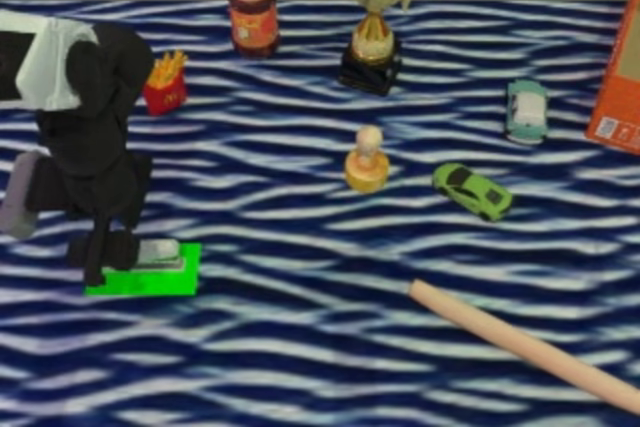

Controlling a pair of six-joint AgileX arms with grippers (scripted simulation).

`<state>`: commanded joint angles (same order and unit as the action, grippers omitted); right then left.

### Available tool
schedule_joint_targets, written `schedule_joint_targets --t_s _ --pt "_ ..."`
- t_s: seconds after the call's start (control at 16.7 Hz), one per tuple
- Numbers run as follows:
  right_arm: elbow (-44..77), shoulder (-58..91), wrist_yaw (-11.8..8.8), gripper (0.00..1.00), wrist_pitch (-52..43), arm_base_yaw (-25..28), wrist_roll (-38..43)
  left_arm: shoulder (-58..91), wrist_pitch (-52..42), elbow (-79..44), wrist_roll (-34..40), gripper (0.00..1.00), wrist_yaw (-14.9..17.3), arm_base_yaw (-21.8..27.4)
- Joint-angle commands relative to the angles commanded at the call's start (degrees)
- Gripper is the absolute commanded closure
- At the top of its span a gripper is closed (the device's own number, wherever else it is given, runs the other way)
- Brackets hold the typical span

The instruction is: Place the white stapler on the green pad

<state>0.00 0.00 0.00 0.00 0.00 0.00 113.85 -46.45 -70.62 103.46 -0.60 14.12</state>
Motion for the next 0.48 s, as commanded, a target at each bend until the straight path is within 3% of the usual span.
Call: schedule_joint_targets --t_s 0.12,0.48 --pt "0.00 0.00 0.00 0.00 0.00 0.00 0.00 0.00 0.00 0.00 0.00 0.02 0.00 0.00" --pt "0.00 0.00 0.00 0.00 0.00 0.00 0.00 0.00 0.00 0.00 0.00 0.00 0.00 0.00"
